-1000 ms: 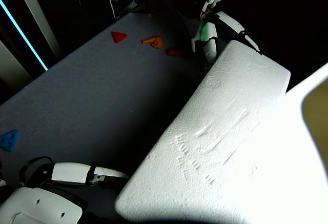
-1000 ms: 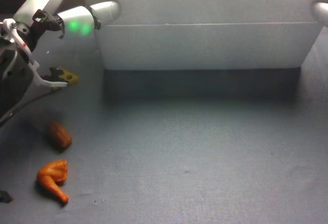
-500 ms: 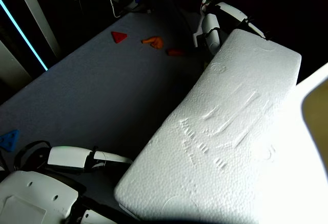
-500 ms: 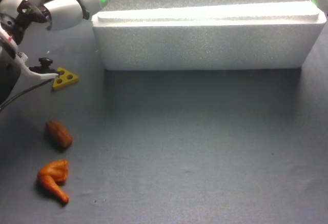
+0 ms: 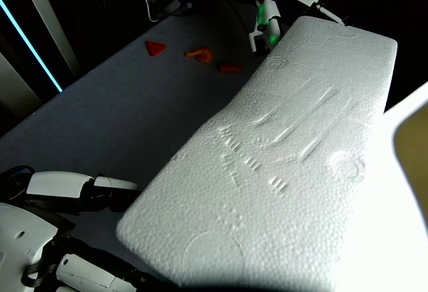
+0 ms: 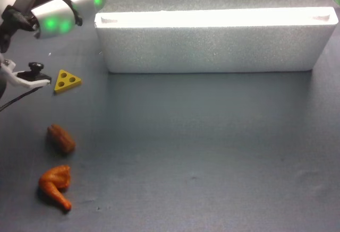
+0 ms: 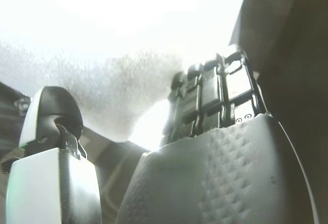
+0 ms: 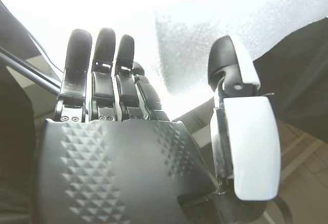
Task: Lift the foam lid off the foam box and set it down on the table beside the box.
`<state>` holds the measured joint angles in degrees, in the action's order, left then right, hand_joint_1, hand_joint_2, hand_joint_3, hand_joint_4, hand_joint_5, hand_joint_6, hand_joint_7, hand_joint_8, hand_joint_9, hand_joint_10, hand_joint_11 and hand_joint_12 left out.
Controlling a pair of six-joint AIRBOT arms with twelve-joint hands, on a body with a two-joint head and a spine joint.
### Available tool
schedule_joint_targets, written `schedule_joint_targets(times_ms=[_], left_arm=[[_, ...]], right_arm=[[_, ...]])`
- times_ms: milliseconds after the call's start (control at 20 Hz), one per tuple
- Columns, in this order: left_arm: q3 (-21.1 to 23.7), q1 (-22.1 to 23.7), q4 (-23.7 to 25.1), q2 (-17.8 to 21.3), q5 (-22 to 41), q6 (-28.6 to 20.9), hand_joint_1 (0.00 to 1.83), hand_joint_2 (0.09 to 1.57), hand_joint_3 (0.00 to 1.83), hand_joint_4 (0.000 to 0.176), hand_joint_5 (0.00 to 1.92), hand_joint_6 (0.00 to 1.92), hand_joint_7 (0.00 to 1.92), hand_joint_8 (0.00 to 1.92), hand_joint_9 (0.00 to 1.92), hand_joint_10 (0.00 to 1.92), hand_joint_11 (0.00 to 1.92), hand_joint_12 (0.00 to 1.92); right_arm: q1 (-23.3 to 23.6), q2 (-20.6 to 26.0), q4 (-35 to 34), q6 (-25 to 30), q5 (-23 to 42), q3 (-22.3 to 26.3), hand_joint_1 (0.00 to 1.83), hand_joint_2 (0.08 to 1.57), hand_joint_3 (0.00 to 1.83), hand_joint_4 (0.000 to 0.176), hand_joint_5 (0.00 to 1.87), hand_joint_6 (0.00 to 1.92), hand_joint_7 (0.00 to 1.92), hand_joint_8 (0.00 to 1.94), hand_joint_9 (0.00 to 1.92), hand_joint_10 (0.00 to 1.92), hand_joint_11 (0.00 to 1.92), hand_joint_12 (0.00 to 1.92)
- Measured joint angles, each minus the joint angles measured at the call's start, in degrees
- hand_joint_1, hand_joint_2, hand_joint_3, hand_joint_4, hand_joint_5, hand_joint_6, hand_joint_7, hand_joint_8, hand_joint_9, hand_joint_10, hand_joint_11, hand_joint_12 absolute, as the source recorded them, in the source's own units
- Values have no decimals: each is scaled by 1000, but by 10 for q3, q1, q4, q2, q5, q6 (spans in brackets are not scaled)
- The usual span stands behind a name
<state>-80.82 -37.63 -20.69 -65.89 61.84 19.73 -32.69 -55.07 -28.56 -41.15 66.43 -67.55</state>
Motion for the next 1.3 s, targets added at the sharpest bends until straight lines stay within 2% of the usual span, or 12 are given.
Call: schedule_joint_targets(times_ms=[100, 150, 350, 450, 500, 550, 600, 700, 1000, 1050, 1100, 1300], left_arm=[[17, -10, 2, 10, 21, 2, 565, 1119, 0, 21, 146, 3, 78, 3, 69, 36, 0, 807], [27, -16, 2, 18, 26, 7, 570, 1100, 0, 33, 161, 7, 87, 3, 85, 47, 0, 907], [55, -34, 3, 38, 54, 17, 589, 1067, 0, 35, 180, 9, 66, 0, 88, 65, 0, 1024], [74, -44, 2, 50, 73, 25, 547, 1074, 0, 43, 183, 8, 80, 4, 100, 75, 0, 1098], [81, -49, 4, 55, 76, 28, 533, 1072, 0, 25, 184, 7, 94, 5, 100, 84, 0, 1146], [89, -56, 4, 59, 83, 31, 526, 1076, 1, 10, 178, 4, 94, 3, 92, 83, 0, 1153], [99, -64, 4, 65, 89, 34, 529, 1088, 6, 37, 185, 7, 79, 0, 67, 74, 0, 1154], [112, -78, 5, 73, 98, 38, 551, 1118, 3, 61, 192, 7, 73, 1, 50, 66, 0, 1084], [151, -110, 0, 98, 113, 46, 570, 1152, 1, 62, 165, 0, 32, 3, 31, 56, 0, 1039], [158, -115, 0, 102, 117, 47, 586, 1152, 0, 57, 168, 1, 41, 2, 30, 52, 0, 954], [170, -123, -2, 108, 123, 47, 572, 1138, 0, 74, 156, 9, 19, 14, 10, 10, 0, 695], [204, -156, -7, 129, 128, 49, 570, 1151, 0, 23, 130, 2, 4, 3, 0, 0, 0, 63]], right_arm=[[-8, 8, 5, 0, 14, 12, 595, 1201, 8, 0, 0, 635, 0, 1175, 0, 1508, 0, 1921], [-12, 14, 11, 0, 20, 22, 607, 1199, 5, 0, 0, 585, 0, 1130, 0, 1489, 0, 1921], [-30, 33, 29, -10, 45, 53, 634, 1184, 0, 0, 0, 524, 0, 977, 0, 1354, 0, 1921], [-42, 44, 37, -16, 57, 69, 603, 1187, 1, 0, 0, 228, 0, 482, 0, 772, 0, 1855], [-49, 49, 38, -19, 63, 77, 601, 1180, 0, 0, 0, 218, 0, 607, 0, 969, 0, 1908], [-56, 55, 43, -20, 68, 85, 600, 1189, 1, 0, 0, 250, 0, 522, 0, 865, 0, 1917], [-62, 59, 49, -19, 72, 90, 589, 1196, 3, 0, 0, 271, 0, 415, 0, 693, 0, 1860], [-74, 67, 61, -19, 77, 99, 610, 1195, 1, 0, 0, 385, 0, 221, 0, 483, 0, 1905], [-108, 94, 83, -14, 74, 135, 550, 1201, 0, 0, 0, 278, 0, 50, 0, 201, 0, 1716], [-112, 98, 85, -14, 75, 140, 547, 1196, 0, 0, 0, 231, 0, 43, 0, 189, 0, 1829], [-120, 103, 87, -13, 76, 148, 525, 1204, 2, 0, 0, 242, 4, 49, 0, 196, 0, 1903], [-146, 120, 92, -9, 73, 173, 486, 1236, 9, 0, 0, 157, 0, 1, 0, 3, 0, 1921]])
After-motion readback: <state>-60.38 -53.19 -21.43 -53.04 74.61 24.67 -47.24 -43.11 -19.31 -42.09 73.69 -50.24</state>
